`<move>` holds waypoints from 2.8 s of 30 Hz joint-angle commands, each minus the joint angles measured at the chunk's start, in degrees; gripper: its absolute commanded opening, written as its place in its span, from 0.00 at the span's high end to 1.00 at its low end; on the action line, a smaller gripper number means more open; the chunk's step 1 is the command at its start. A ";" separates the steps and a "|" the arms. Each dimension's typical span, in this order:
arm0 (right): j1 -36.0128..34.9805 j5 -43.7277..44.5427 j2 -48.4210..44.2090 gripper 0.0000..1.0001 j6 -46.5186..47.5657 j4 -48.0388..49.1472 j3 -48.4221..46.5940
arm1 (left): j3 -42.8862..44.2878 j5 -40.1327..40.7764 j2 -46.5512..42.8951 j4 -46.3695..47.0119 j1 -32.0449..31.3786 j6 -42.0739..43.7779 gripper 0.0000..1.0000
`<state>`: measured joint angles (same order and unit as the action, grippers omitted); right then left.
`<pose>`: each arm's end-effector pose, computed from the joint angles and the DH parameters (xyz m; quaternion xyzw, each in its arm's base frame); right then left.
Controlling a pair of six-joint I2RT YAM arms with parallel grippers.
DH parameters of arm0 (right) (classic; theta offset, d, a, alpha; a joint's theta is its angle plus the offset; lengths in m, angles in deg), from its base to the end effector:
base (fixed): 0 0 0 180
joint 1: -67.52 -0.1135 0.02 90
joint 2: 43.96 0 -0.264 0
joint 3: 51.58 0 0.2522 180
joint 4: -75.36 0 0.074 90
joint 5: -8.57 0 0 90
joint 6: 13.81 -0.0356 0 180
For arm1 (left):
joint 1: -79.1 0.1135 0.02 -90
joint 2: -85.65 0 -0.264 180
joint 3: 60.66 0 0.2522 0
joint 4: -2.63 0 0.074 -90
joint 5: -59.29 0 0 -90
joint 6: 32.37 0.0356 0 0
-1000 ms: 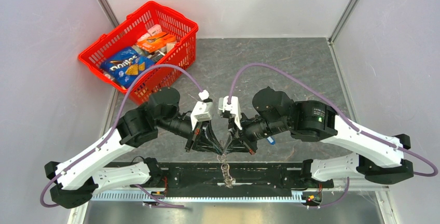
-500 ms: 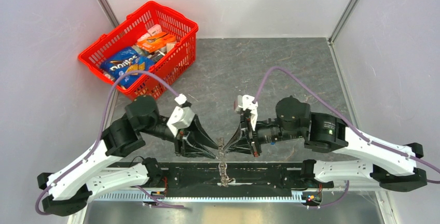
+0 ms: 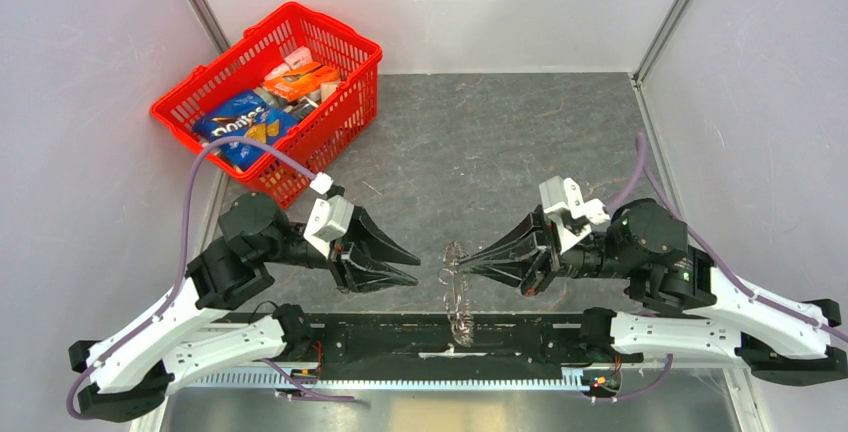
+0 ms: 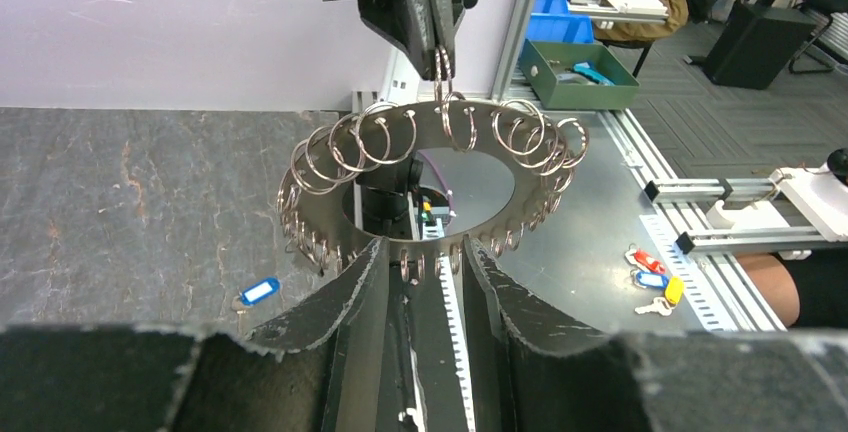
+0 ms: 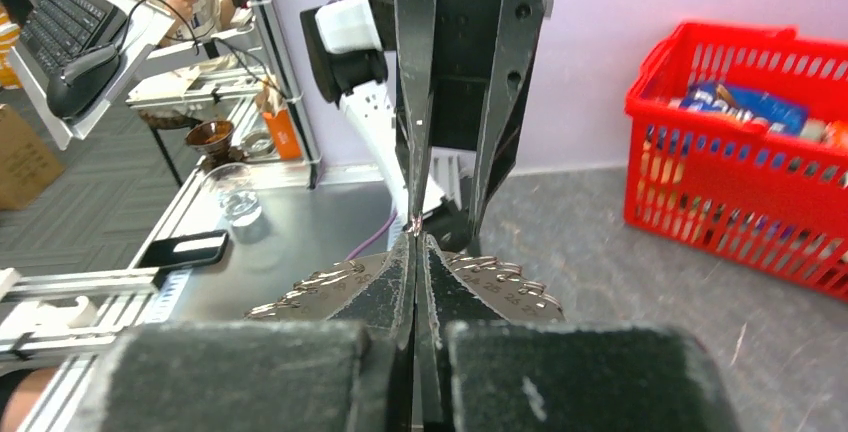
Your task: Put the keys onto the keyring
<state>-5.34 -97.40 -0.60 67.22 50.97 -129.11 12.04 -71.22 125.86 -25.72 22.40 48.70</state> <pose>0.0329 0.1399 0.4548 -0.4277 0.4852 0.5637 0.5137 0.0531 -0.1230 0.4267 0.4905 0.4816 -0.5704 0.4495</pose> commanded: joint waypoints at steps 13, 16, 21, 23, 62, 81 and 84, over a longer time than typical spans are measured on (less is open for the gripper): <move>-0.09 4.83 -2.78 1.00 16.01 40.69 9.94 | 1.18 3.08 0.91 9.66 0.02 -5.69 0.61; -0.05 5.55 -2.64 1.00 16.49 43.62 10.01 | 1.09 4.03 -0.09 10.17 0.04 -5.69 0.61; -0.10 4.92 -2.81 1.00 19.42 46.21 9.75 | 0.82 4.92 -1.57 11.12 0.02 -5.57 0.61; -0.07 4.52 -2.75 1.00 20.04 46.07 9.19 | 0.83 4.83 -1.54 11.21 0.02 -5.53 0.61; -0.08 3.66 1.21 1.00 24.25 43.16 7.80 | 3.45 0.94 7.44 35.87 0.02 -16.23 0.60; -0.07 3.18 1.76 1.00 23.65 42.36 8.07 | 6.62 1.17 9.83 38.21 0.04 -15.90 0.60; -0.08 3.33 1.90 1.00 23.65 42.01 8.06 | 7.04 0.72 9.90 38.25 0.02 -15.98 0.61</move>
<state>-5.34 -94.60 1.65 91.13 90.59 -120.98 16.37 -70.02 135.65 10.12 22.40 34.04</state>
